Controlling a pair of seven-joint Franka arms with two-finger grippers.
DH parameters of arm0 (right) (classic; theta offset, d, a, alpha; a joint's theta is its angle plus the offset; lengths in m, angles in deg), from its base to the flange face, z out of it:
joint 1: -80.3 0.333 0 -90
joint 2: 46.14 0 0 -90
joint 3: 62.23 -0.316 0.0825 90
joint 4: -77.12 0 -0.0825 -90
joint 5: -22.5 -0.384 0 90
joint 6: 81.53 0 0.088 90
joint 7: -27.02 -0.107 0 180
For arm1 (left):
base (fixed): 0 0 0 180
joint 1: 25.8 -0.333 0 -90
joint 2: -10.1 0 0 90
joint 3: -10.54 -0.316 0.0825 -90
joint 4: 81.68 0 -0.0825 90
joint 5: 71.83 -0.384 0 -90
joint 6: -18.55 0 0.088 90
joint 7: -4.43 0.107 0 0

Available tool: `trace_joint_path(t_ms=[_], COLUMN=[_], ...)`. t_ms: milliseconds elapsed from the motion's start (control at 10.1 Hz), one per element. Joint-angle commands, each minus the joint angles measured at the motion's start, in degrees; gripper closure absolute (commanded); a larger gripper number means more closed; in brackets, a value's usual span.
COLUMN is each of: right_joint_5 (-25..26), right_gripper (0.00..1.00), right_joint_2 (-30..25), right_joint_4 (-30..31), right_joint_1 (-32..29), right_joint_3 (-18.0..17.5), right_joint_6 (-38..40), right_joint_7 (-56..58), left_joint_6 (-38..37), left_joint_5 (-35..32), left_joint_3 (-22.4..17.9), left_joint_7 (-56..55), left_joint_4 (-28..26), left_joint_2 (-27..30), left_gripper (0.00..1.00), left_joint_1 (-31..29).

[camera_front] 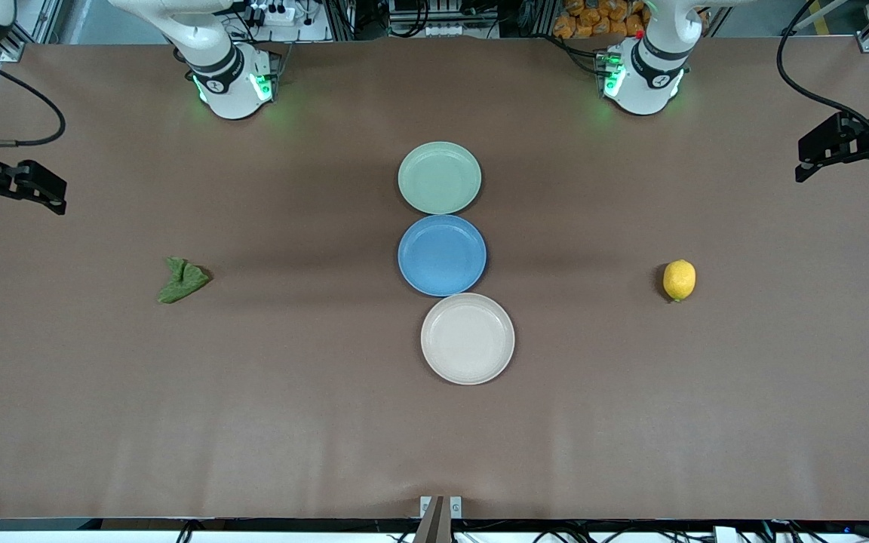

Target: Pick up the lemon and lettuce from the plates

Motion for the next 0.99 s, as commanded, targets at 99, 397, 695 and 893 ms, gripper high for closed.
trace_joint_path(t_ms=[99,397,695,893], right_joint_5=[-1.79,-2.13,-6.97,-6.88], right_gripper=[0.00,0.00,0.00,0.00], right_joint_2=[-0.12,-0.12,-0.21,-0.21], right_joint_4=[-2.43,-2.25,-2.25,-2.34], right_joint_1=[-1.69,-2.14,-2.57,-2.66], right_joint_3=[-0.33,-0.42,0.11,0.11], right_joint_6=[2.06,1.88,1.70,1.88], right_joint_7=[1.30,1.39,1.47,1.47], left_joint_6=[0.30,0.30,0.30,0.21], left_joint_5=[0.96,0.96,0.87,0.44], left_joint_3=[-0.64,-0.64,-0.82,-0.81], left_joint_7=[-0.07,0.02,-0.15,-0.24], left_joint_4=[-0.31,-0.31,-0.31,-0.31], left_joint_2=[0.49,0.49,0.31,0.22], left_gripper=[0.00,0.00,0.00,0.00], left_joint_1=[0.45,0.45,0.18,0.27])
